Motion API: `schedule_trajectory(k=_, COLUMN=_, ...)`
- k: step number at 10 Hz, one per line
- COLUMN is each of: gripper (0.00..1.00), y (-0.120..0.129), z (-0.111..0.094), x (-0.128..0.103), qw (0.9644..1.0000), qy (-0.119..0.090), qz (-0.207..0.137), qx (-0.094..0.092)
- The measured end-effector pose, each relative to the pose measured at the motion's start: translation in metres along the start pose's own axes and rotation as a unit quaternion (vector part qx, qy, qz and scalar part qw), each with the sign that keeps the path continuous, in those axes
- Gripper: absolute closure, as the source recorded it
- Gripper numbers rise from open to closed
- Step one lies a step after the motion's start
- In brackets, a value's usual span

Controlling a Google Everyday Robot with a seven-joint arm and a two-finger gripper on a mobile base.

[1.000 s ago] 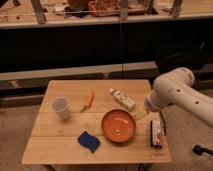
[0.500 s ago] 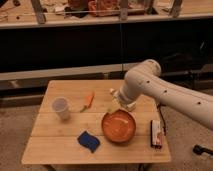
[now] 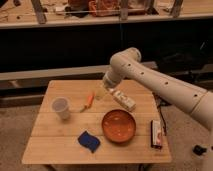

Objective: Move the arm in a circular motion

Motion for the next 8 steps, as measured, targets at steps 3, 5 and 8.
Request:
schedule_trajectory(k=3, gripper=0.2, y=-0.035, z=0.001, x=0.016, qw=0.9996, qy=0.027, qz=0.006, qx=-0.003)
schedule_trajectory(k=5, gripper=0.2, y=-0.06, z=-0.007, x=0.046, qw=0.9985, qy=0.047, qz=0.027, qx=-0.003)
schedule_trajectory(k=8, gripper=0.2, y=-0.095, z=-0.026, x=0.112, qw=0.9935, qy=0.08, qz=0.08, qx=-0.002)
